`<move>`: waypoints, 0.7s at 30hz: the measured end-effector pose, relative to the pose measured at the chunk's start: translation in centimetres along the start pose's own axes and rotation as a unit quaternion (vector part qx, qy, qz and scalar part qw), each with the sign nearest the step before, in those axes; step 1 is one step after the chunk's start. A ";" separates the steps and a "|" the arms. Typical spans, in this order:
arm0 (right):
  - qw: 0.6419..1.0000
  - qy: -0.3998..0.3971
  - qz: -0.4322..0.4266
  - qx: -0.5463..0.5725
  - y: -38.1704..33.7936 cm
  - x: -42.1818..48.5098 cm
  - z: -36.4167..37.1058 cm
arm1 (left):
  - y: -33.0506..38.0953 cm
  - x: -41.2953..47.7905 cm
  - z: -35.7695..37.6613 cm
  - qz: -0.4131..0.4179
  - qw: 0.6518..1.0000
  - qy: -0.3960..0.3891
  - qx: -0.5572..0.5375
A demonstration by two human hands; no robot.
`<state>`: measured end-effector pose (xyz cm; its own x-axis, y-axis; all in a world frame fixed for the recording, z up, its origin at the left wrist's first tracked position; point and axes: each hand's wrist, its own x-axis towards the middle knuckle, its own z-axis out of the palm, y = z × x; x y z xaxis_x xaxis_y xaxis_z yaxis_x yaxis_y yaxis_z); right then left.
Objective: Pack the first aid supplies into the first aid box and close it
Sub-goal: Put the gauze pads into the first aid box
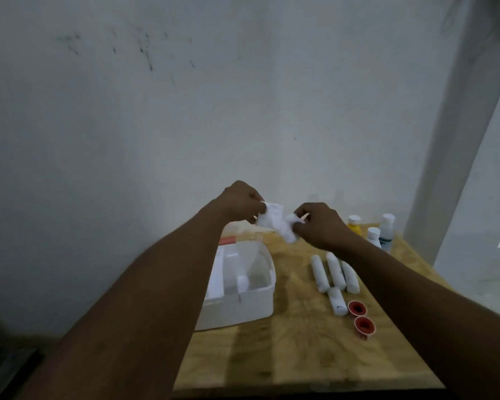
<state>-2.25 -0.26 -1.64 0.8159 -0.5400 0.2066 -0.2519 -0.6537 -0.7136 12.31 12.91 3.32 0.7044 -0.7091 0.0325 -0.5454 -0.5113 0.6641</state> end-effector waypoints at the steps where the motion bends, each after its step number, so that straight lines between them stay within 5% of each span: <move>1: 1.000 0.002 0.006 0.024 -1.0 0.0 -0.1 | -0.4 -0.9 -1.3 -0.014 1.000 0.005 -0.015; 13: 0.965 -0.142 0.067 0.208 -9.5 -2.0 5.7 | -10.0 -9.5 -10.2 -0.138 0.986 0.057 -0.080; 21: 0.958 -0.189 0.083 0.199 -10.0 -4.0 11.5 | -14.6 -10.4 -8.7 -0.164 0.978 0.079 -0.099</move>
<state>3.03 14.51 -3.03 0.9310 -0.3389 -0.1358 -0.2379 -0.2812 -0.9297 16.91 31.95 -0.16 0.8968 -0.4307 -0.1008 -0.1909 -0.5825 0.7901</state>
